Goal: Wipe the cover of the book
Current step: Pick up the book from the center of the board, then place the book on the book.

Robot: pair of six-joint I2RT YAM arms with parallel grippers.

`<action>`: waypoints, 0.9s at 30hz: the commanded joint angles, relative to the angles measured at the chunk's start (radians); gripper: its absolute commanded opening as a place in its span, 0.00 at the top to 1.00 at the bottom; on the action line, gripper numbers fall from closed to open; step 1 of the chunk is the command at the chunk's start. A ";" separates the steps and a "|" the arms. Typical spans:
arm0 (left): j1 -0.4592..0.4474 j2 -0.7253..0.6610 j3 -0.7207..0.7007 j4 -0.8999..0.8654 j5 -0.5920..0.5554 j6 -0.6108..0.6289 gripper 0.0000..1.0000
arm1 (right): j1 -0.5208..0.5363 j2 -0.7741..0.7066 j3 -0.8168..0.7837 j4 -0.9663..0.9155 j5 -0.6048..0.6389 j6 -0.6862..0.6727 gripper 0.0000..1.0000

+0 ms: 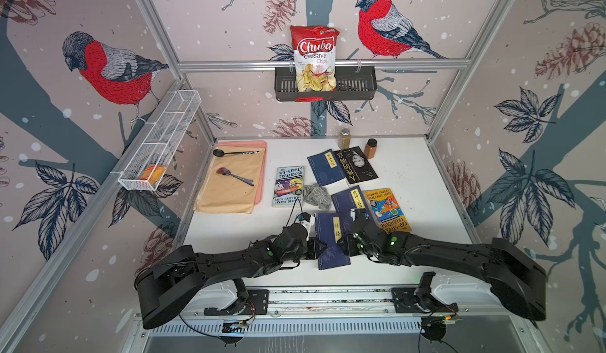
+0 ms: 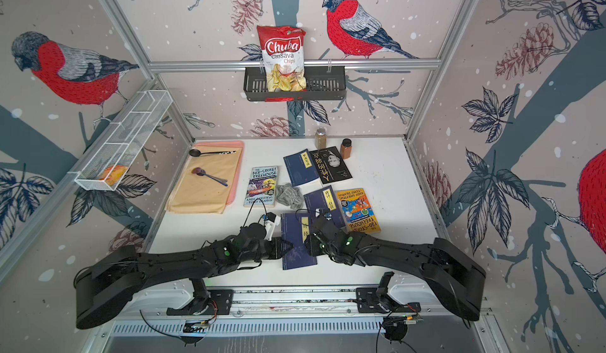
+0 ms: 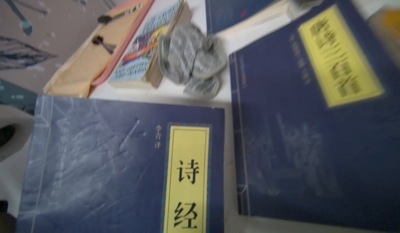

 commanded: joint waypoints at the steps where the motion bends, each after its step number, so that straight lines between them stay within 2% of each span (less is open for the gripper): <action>1: 0.038 0.001 0.077 0.017 -0.032 0.083 1.00 | -0.077 -0.102 0.035 -0.143 0.213 -0.049 0.44; 4: 0.104 0.040 0.152 0.041 -0.009 0.090 1.00 | -0.176 -0.196 0.049 -0.139 0.258 -0.110 0.42; 6: 0.134 0.091 0.195 0.098 0.029 0.086 1.00 | -0.242 -0.239 0.058 -0.129 0.245 -0.141 0.42; 10: 0.164 0.277 0.341 0.150 0.139 0.092 1.00 | -0.359 -0.261 0.067 -0.117 0.160 -0.189 0.39; 13: 0.178 0.435 0.416 0.246 0.241 0.048 1.00 | -0.396 -0.240 0.066 -0.105 0.125 -0.206 0.38; 15: 0.181 0.519 0.437 0.307 0.269 0.009 1.00 | -0.410 -0.220 0.064 -0.092 0.113 -0.214 0.36; 21: 0.181 0.634 0.416 0.371 0.240 -0.031 1.00 | -0.467 -0.143 0.050 -0.008 0.042 -0.243 0.36; 27: 0.183 0.697 0.451 0.308 0.210 0.004 0.99 | -0.526 0.045 0.080 0.047 -0.020 -0.279 0.37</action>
